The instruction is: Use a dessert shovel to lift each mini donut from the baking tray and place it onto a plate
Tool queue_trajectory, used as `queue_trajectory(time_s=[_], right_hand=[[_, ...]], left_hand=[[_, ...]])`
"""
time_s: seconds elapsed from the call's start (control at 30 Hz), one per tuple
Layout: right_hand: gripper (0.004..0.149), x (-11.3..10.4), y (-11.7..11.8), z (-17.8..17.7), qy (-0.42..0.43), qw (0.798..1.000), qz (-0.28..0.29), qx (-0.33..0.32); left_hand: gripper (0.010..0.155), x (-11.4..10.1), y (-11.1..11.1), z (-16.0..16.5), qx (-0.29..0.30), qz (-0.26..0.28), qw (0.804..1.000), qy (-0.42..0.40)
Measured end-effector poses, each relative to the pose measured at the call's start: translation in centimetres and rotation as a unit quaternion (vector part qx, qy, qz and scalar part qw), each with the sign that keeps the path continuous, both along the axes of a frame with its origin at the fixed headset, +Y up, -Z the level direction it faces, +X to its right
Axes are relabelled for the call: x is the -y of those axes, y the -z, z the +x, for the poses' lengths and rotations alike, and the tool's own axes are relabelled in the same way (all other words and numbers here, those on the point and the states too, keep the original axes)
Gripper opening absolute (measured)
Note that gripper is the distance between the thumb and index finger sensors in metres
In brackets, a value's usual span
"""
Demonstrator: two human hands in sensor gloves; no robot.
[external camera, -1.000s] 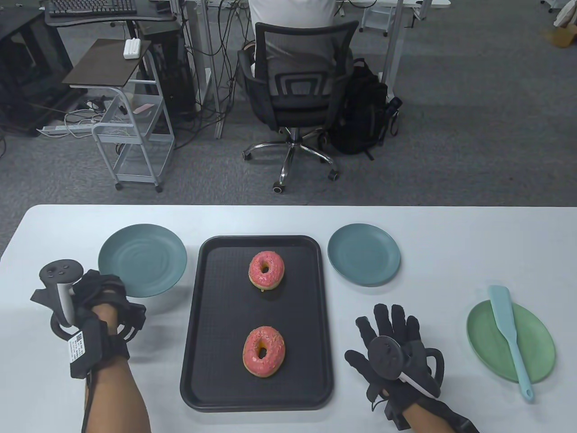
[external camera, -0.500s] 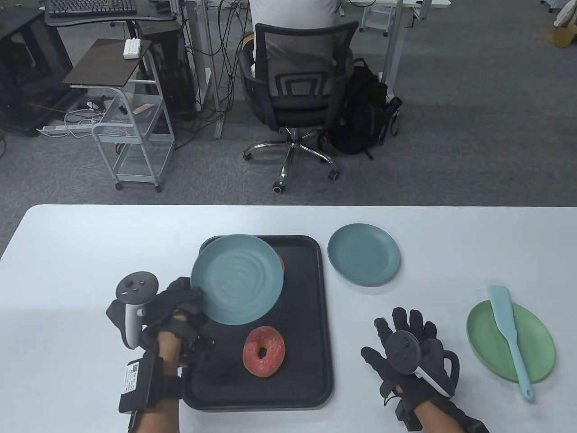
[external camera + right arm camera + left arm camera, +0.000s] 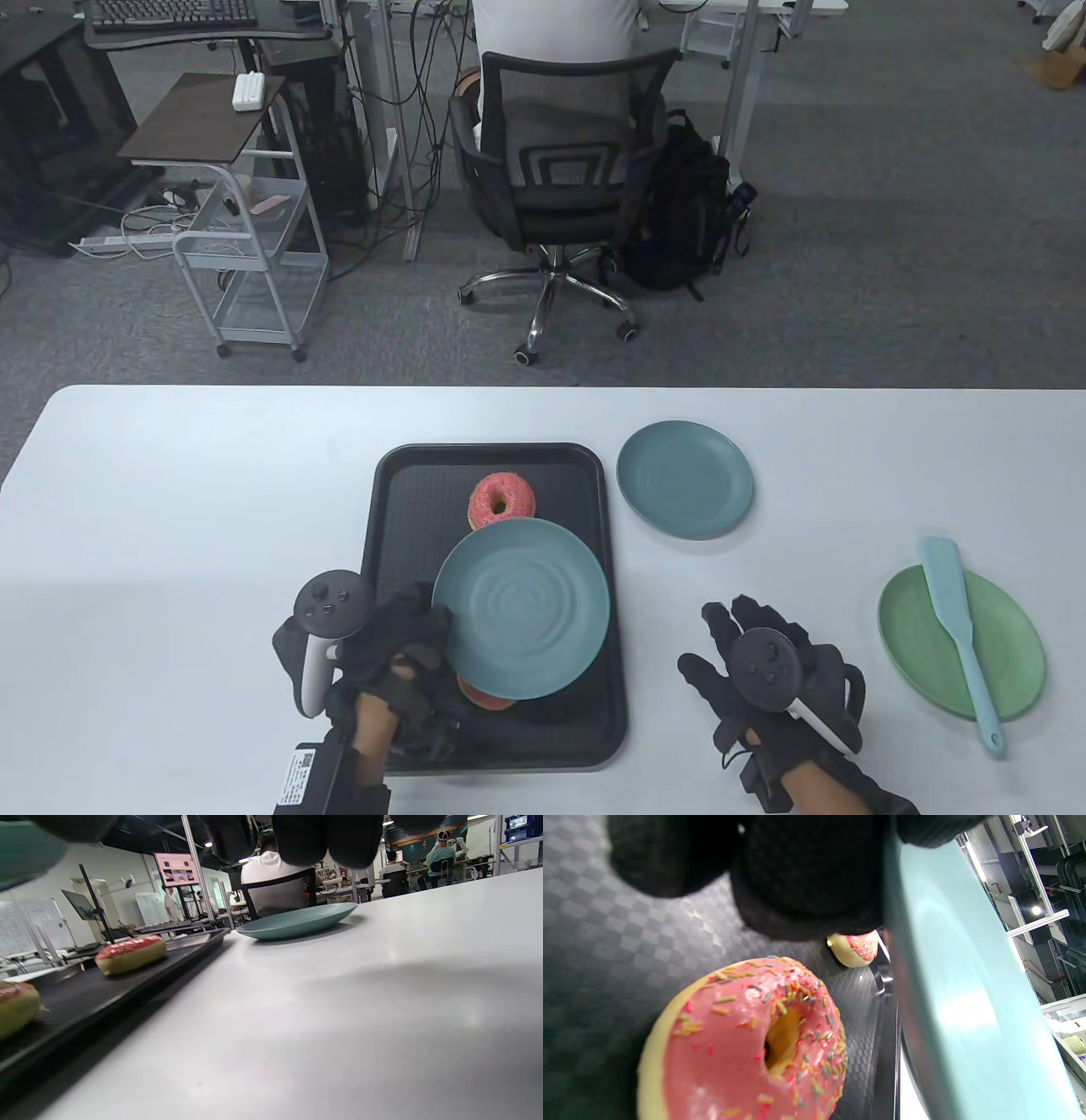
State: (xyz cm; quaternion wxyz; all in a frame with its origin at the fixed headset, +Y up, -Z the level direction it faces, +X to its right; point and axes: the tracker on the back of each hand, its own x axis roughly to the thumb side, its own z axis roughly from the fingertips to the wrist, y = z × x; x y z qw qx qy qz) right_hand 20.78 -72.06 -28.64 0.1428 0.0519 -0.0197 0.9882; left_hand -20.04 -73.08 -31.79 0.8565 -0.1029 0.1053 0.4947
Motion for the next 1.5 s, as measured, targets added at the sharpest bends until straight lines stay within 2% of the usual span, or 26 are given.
queue_trajectory(time_s=[0.17, 0.33, 0.47, 0.6, 0.7, 0.73, 0.8, 0.87, 1.0, 1.17, 1.37, 1.5], right_hand=[[0.076, -0.1, -0.6, -2.0, 0.080, 0.996, 0.022, -0.036], [0.079, 1.0, -0.8, -3.7, 0.194, 0.979, -0.036, -0.056], [0.077, 1.7, -0.9, -4.4, 0.240, 0.966, -0.057, -0.071], [0.063, 1.9, -0.9, -4.7, 0.284, 0.954, -0.071, -0.064], [0.046, 2.0, -0.6, -4.2, 0.328, 0.941, -0.076, -0.028], [0.045, 1.9, -0.5, -3.8, 0.356, 0.932, -0.074, -0.014], [0.045, 1.5, 0.0, -2.9, 0.371, 0.926, -0.065, 0.007], [0.044, 1.4, 0.4, -1.6, 0.372, 0.926, -0.050, 0.034], [0.044, 1.1, 1.0, 1.9, 0.400, 0.910, -0.016, 0.112], [0.045, 1.1, 1.4, 8.0, 0.400, 0.890, 0.022, 0.220], [0.045, 2.4, 1.3, 12.7, 0.388, 0.860, 0.014, 0.332], [0.045, 3.1, 1.5, 13.5, 0.350, 0.862, 0.004, 0.367]], left_hand=[[0.047, 0.2, -0.2, 0.4, 0.024, -0.008, 1.000, 0.004], [0.047, 0.1, -0.2, 1.1, 0.062, -0.013, 0.998, 0.006], [0.048, 0.2, -0.2, 1.8, 0.091, -0.019, 0.996, 0.007], [0.047, 0.5, -0.1, 2.3, 0.111, -0.025, 0.993, 0.006], [0.048, 0.9, 0.1, 2.6, 0.138, -0.035, 0.990, -0.010], [0.047, 1.1, 0.2, 2.8, 0.156, -0.040, 0.987, -0.021], [0.049, 1.5, 0.3, 2.6, 0.178, -0.051, 0.981, -0.052], [0.052, 1.7, 0.4, 2.1, 0.156, -0.047, 0.985, -0.059], [0.051, 2.0, 0.5, 0.8, 0.132, -0.045, 0.989, -0.037], [0.051, 2.5, 0.6, -0.3, 0.112, -0.054, 0.992, -0.029], [0.051, 2.7, 0.8, -1.2, 0.094, -0.053, 0.994, -0.020], [0.051, 2.6, 0.8, -1.7, 0.088, -0.052, 0.994, -0.024]])
